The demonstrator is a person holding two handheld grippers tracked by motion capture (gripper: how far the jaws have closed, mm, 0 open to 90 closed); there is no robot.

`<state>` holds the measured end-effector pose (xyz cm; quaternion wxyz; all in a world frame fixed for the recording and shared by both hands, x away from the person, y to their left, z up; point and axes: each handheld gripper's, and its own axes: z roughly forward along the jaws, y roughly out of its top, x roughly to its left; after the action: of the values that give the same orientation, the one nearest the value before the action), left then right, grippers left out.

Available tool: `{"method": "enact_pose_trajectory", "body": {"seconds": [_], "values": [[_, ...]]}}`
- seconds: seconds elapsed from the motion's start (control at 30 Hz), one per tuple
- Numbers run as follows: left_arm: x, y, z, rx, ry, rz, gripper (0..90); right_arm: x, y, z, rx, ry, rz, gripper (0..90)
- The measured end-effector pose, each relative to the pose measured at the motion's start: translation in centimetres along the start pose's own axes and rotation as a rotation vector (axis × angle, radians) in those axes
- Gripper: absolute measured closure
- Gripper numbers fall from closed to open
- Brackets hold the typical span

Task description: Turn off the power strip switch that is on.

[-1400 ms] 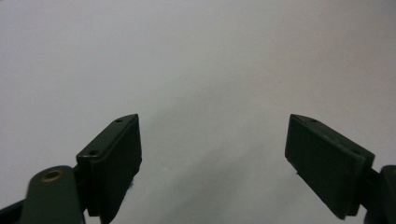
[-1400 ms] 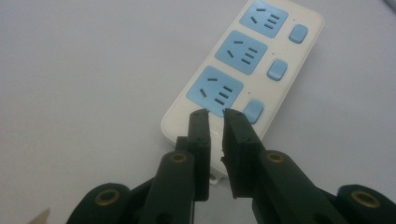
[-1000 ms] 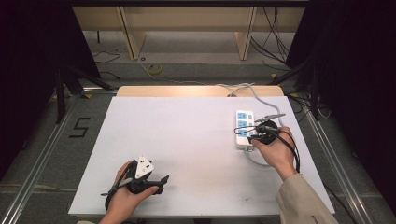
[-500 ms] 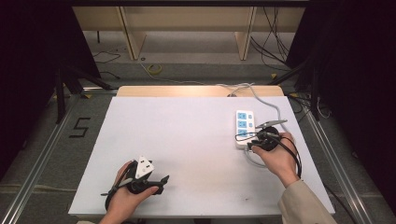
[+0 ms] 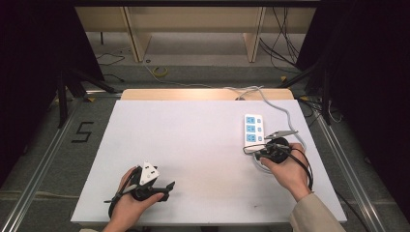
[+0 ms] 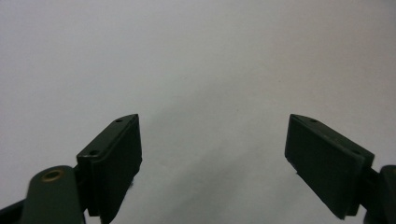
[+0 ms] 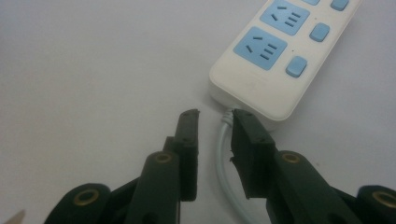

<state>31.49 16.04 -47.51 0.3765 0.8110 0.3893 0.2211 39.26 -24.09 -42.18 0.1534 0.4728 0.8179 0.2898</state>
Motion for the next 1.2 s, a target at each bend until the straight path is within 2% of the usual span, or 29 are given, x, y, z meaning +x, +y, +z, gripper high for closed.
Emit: {"method": "enact_pose_trajectory", "body": {"seconds": [1.2], "values": [[-0.1,0.0,0.0,0.001,0.0,-0.001,18.7,1.8,-2.8,-0.9,-0.016,0.059,-0.028,64.5]]}}
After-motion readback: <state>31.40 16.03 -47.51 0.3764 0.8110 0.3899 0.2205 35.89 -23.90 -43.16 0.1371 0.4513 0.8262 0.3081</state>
